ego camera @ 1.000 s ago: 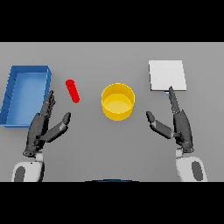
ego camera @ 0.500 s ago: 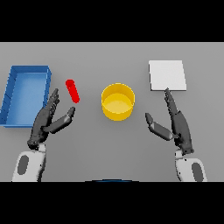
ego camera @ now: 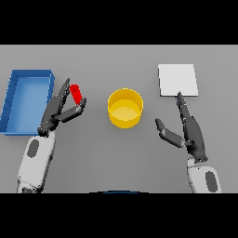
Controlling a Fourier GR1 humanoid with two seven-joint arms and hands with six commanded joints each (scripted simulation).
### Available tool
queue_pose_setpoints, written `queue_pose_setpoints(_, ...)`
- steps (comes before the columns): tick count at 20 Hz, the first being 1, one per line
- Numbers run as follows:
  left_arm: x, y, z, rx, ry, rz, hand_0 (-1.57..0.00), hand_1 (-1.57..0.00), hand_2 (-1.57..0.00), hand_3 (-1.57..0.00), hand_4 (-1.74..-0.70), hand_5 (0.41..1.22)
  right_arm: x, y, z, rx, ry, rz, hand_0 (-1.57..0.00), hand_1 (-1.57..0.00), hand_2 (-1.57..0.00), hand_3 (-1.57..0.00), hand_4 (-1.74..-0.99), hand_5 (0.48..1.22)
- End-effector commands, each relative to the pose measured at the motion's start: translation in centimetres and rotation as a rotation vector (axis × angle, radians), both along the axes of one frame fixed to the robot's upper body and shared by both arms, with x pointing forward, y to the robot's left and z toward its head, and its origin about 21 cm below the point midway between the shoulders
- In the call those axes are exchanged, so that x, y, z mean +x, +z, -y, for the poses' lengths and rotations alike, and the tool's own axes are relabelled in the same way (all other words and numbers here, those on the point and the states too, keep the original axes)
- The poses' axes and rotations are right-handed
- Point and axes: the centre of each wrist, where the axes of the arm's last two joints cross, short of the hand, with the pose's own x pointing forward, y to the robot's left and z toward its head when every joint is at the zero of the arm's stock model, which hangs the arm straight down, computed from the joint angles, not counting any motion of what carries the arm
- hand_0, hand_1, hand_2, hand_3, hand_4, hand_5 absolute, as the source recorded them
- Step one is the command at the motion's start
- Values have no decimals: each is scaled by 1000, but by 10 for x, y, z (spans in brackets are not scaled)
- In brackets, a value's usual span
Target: Pick up the red beaker and tilt it to pour out 1 green nut into yellow bowl. Pick up the yellow bowl and place it on the metallic measuring scale.
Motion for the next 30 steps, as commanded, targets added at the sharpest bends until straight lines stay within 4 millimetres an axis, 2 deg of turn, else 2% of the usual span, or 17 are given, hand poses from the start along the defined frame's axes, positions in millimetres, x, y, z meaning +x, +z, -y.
queue_pose_setpoints(1, 3, -1, 1, 11, -3, 18, 1, 1, 1, 1, -1200, 651, -1, -3, 1, 12, 4, -9, 1, 1, 1, 1, -1222, 627)
queue_pose_setpoints(9, 33, -7, 17, 52, 27, -17, 1, 1, 1, 1, -1207, 673, -2, 0, 8, 21, -6, -10, 1, 1, 1, 1, -1240, 639)
queue_pose_setpoints(10, 36, -5, 19, 44, 28, -7, 1, 1, 1, 1, -1215, 678, -5, -2, 9, 18, -6, -10, 1, 1, 1, 1, -1241, 641)
queue_pose_setpoints(15, 45, -20, 25, -63, 40, 25, 1, 1, -6, 1, -1303, 719, -6, -2, 5, 24, -15, -13, 1, 1, 1, 1, -1246, 646)
queue_pose_setpoints(16, 46, -23, 27, -73, 43, 18, -4, -7, -54, -37, -1328, 738, -4, -3, 5, 24, -17, -18, 1, 1, 1, 1, -1244, 644)
queue_pose_setpoints(18, 50, -24, 30, -96, 59, 29, -207, -230, -287, -254, -1401, 787, -2, 1, 6, 29, -22, -5, 1, 1, 1, 1, -1240, 645)
queue_pose_setpoints(19, 50, -25, 33, -94, 74, 39, -379, -406, -457, -518, -1410, 874, -5, 1, 7, 25, -15, 0, 1, 1, 1, 1, -1236, 647)
queue_pose_setpoints(20, 51, -26, 35, -72, 98, 34, -551, -588, -662, -728, -1471, 943, -4, -1, 6, 25, -17, -14, 1, 1, 1, 1, -1237, 648)
queue_pose_setpoints(21, 52, -26, 36, -37, 106, 43, -755, -783, -844, -884, -1519, 999, -4, -2, 5, 27, -15, -16, 1, 1, 1, 1, -1239, 648)
queue_pose_setpoints(23, 54, -22, 39, 11, 94, 60, -1049, -1067, -1106, -1058, -1589, 1079, -4, -2, 8, 22, -21, -19, 1, 1, 1, 1, -1239, 648)
queue_pose_setpoints(25, 53, -24, 42, 12, 81, 66, -1237, -1248, -1273, -1154, -1636, 1130, -6, -4, 8, 25, -13, -9, 1, 1, 1, 1, -1242, 650)
queue_pose_setpoints(28, 53, -25, 43, 12, 72, 69, -1400, -1406, -1419, -1357, -1542, 1174, -2, 0, 4, 50, -6, -3, 1, 1, 1, 1, -1255, 644)
queue_pose_setpoints(30, 53, -21, 42, -62, 64, 87, -1462, -1465, -1473, -1434, -1614, 1165, -6, 1, 5, 37, -6, 1, 1, 1, 1, 1, -1245, 642)
